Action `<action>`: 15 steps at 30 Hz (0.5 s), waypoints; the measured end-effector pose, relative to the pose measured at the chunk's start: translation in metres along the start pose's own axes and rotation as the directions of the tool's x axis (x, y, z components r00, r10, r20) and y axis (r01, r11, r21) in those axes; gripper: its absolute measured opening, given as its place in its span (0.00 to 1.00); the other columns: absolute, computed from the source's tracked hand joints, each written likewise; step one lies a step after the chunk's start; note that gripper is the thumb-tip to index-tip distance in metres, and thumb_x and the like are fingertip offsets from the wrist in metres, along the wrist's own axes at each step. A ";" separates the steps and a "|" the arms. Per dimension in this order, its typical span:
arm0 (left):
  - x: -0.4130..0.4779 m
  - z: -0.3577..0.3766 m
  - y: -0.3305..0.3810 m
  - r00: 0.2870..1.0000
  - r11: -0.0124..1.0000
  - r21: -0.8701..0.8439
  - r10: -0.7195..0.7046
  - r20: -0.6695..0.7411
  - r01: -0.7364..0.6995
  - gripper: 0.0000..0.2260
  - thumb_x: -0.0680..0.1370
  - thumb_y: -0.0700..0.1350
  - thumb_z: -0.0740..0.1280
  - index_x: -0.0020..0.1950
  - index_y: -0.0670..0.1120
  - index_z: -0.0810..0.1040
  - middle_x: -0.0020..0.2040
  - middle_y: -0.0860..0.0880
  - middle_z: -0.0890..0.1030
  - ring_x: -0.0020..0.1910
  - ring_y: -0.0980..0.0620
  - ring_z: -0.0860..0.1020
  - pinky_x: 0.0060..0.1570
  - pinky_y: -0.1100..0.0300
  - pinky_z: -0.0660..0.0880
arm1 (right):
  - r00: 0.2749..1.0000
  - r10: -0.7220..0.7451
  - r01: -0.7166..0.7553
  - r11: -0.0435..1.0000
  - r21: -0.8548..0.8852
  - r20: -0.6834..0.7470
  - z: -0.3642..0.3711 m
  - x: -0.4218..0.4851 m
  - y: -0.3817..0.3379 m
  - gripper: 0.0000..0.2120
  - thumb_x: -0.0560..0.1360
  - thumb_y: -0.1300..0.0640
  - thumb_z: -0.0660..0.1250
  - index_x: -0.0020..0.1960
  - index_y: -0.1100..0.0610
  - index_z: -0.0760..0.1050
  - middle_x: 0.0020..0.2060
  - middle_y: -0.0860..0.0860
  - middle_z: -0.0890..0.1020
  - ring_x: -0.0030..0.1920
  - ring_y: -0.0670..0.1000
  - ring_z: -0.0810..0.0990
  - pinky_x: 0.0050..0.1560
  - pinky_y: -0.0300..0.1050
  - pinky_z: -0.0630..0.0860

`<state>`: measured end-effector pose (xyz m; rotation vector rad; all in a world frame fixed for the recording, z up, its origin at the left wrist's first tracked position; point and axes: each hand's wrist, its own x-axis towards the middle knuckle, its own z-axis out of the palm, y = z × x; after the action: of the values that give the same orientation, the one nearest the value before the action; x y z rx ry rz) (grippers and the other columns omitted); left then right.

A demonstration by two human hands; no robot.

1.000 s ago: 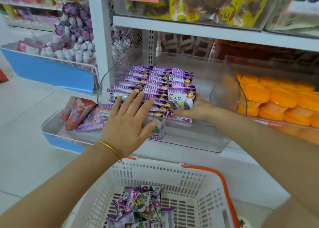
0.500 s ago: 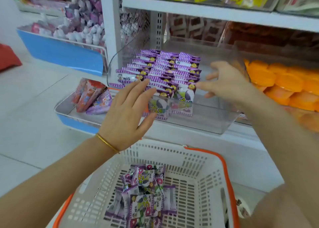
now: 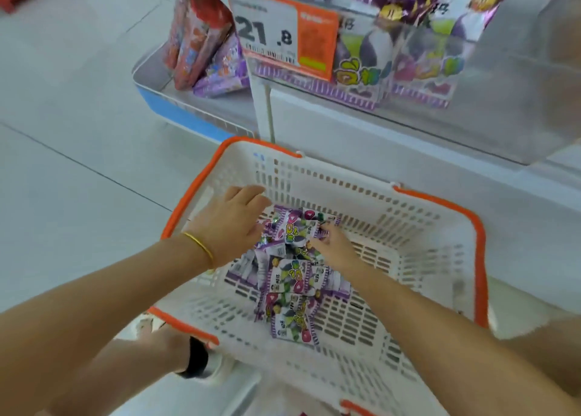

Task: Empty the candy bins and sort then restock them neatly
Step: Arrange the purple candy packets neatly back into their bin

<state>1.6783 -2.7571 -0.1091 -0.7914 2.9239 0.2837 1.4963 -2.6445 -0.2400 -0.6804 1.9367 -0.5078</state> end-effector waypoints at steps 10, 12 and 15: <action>0.019 0.140 0.002 0.801 0.897 -0.115 -0.317 0.507 0.428 0.17 0.78 0.53 0.64 0.61 0.43 0.73 0.62 0.44 0.70 0.60 0.45 0.70 0.61 0.54 0.70 | 0.908 0.349 -0.222 0.869 0.441 -0.231 0.036 0.068 0.005 0.12 0.75 0.55 0.69 0.54 0.61 0.74 0.48 0.55 0.79 0.36 0.49 0.75 0.42 0.44 0.72; 0.025 0.152 0.006 0.786 0.855 -0.159 -0.362 0.501 0.494 0.16 0.77 0.54 0.65 0.56 0.44 0.74 0.59 0.44 0.71 0.59 0.46 0.70 0.60 0.55 0.70 | 0.909 0.333 -0.177 0.853 0.491 -0.251 0.035 0.066 0.011 0.06 0.75 0.57 0.70 0.46 0.58 0.73 0.42 0.52 0.78 0.36 0.49 0.74 0.42 0.44 0.70; 0.029 0.161 0.012 0.751 0.773 -0.212 -0.448 0.485 0.598 0.14 0.77 0.53 0.67 0.54 0.44 0.74 0.58 0.45 0.70 0.59 0.45 0.71 0.60 0.53 0.71 | 0.910 0.300 -0.130 0.863 0.489 -0.288 0.028 0.057 0.020 0.09 0.74 0.58 0.70 0.38 0.54 0.72 0.42 0.52 0.79 0.41 0.54 0.79 0.47 0.49 0.76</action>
<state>1.6548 -2.7281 -0.2684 -1.3830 2.1527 0.8219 1.4961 -2.6682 -0.3028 -0.0547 2.0806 -0.9596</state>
